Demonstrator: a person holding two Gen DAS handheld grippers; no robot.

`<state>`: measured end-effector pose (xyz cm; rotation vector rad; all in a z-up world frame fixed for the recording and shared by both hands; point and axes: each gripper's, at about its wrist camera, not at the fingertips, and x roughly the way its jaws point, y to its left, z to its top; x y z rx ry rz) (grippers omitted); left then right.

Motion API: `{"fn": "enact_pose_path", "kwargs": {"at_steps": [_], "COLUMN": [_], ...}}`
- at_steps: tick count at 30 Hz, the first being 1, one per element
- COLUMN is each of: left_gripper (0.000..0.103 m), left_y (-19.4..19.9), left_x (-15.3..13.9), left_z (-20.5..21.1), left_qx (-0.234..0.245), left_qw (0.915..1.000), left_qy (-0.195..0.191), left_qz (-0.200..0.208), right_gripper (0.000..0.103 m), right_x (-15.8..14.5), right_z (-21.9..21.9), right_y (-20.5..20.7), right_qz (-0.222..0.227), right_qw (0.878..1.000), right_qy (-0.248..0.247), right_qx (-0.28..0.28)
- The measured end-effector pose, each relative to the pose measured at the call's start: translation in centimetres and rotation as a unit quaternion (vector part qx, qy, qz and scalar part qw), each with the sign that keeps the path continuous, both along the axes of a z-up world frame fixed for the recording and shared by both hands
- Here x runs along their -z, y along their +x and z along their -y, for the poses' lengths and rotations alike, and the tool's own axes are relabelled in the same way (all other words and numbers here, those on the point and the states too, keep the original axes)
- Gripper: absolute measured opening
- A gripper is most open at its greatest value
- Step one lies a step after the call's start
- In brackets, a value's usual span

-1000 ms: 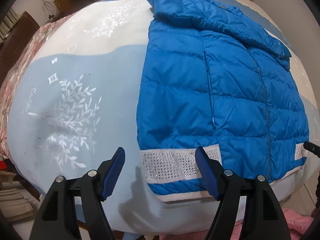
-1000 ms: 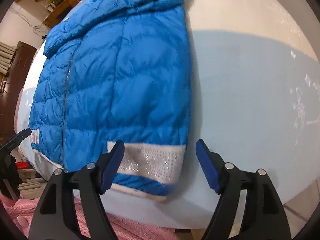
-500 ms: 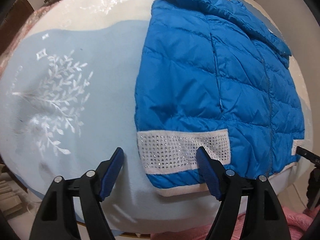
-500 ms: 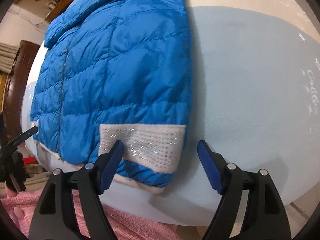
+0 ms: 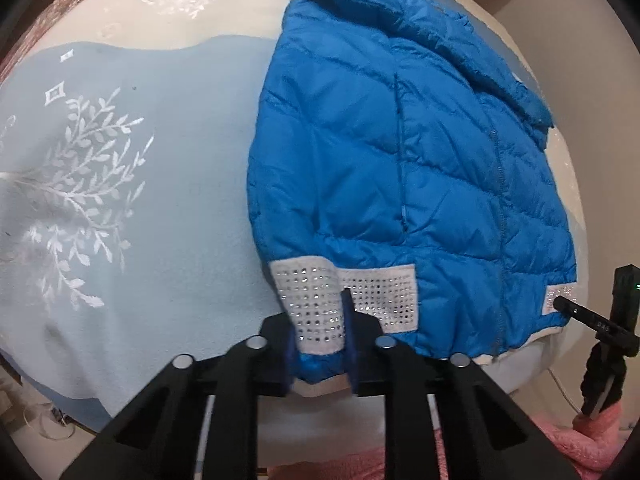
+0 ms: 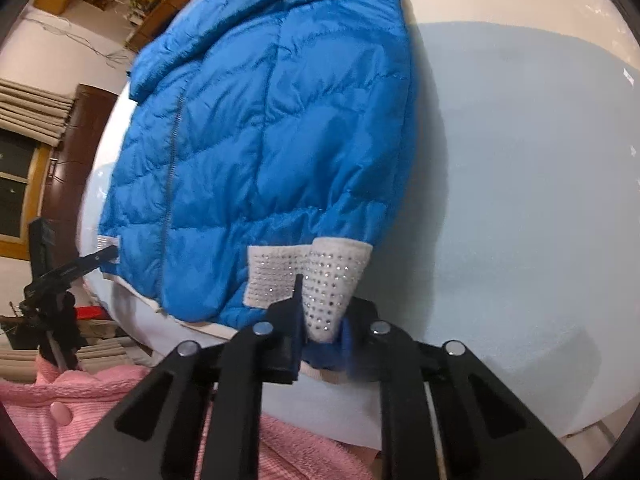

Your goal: Fold large clothes

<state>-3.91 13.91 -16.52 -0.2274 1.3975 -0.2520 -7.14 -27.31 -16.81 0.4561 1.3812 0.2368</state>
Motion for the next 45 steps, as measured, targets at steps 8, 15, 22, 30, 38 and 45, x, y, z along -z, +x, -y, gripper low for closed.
{"fn": "enact_pose_path", "kwargs": {"at_steps": [8, 15, 22, 30, 38, 45], "left_gripper": [0.013, 0.013, 0.013, 0.013, 0.014, 0.025], "left_y": [-1.2, 0.4, 2.8, 9.0, 16.9, 20.9], "left_x": [-1.0, -0.4, -5.9, -7.2, -5.3, -6.4], "left_z": [0.3, 0.6, 0.5, 1.7, 2.0, 0.4], "left_qx": [0.011, 0.004, 0.014, -0.004, -0.025, -0.014], "left_qw": [0.9999, 0.9998, 0.9975, 0.9955, 0.9959, 0.9887], "left_qy": [0.005, -0.011, -0.059, -0.065, -0.075, -0.149], "left_qz": [-0.003, -0.013, 0.035, 0.069, 0.044, 0.008], "right_gripper": [0.011, 0.009, 0.009, 0.009, 0.012, 0.020], "right_x": [-0.3, -0.2, -4.4, -5.7, -3.0, -3.7], "right_z": [0.0, 0.7, 1.7, 2.7, 5.6, 7.9], "right_y": [-1.3, -0.3, 1.2, 7.6, 15.9, 18.8], "right_qz": [-0.011, -0.016, 0.023, 0.030, -0.023, -0.047], "right_qw": [1.000, 1.000, 0.999, 0.999, 0.996, 0.991], "right_qy": [0.001, 0.003, 0.021, -0.001, 0.051, 0.099], "right_qx": [-0.012, -0.009, -0.005, 0.020, 0.067, 0.071]}}
